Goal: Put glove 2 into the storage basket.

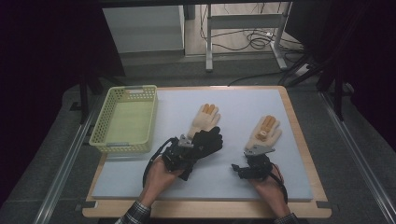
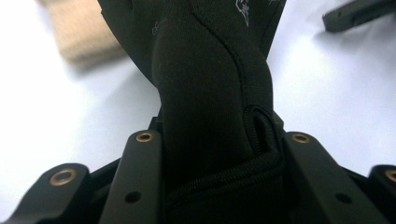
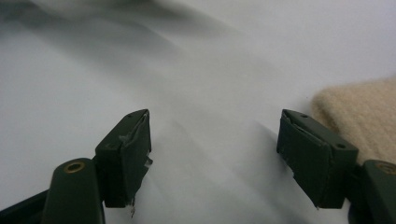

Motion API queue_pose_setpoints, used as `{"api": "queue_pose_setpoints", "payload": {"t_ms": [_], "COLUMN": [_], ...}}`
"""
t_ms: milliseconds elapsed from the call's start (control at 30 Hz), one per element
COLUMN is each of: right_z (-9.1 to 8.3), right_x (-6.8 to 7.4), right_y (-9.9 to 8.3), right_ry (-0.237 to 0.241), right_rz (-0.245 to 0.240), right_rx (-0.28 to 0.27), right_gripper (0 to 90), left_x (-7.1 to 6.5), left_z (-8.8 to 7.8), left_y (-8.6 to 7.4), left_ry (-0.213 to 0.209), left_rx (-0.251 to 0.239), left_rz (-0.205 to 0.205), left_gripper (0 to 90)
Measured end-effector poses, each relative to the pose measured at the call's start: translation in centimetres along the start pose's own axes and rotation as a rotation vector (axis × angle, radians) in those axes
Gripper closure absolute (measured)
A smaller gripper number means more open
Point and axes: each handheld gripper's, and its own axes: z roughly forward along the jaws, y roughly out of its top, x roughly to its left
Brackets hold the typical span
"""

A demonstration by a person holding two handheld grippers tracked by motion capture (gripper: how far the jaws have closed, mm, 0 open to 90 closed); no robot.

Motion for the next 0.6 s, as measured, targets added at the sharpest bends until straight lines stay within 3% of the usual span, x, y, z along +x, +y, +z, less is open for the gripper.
{"api": "queue_pose_setpoints", "payload": {"t_ms": [67, 367, 600], "right_z": [0.0, 0.0, 0.0], "right_x": [0.0, 0.0, 0.0], "right_y": [0.0, 0.0, 0.0], "right_ry": [-0.001, -0.002, -0.003], "right_rz": [0.001, -0.001, -0.001], "right_rx": [-0.001, -0.001, -0.001], "right_gripper": [25.7, 25.4, 25.2], "left_x": [0.2, 1.9, 4.5], "left_z": [-0.7, -2.3, -4.0], "left_y": [0.8, 2.4, 3.6], "left_ry": [0.031, 0.067, 0.126], "left_rx": [-0.008, -0.035, -0.046], "left_rz": [0.007, -0.021, -0.057], "left_gripper": [63.8, 63.7, 63.6]}}
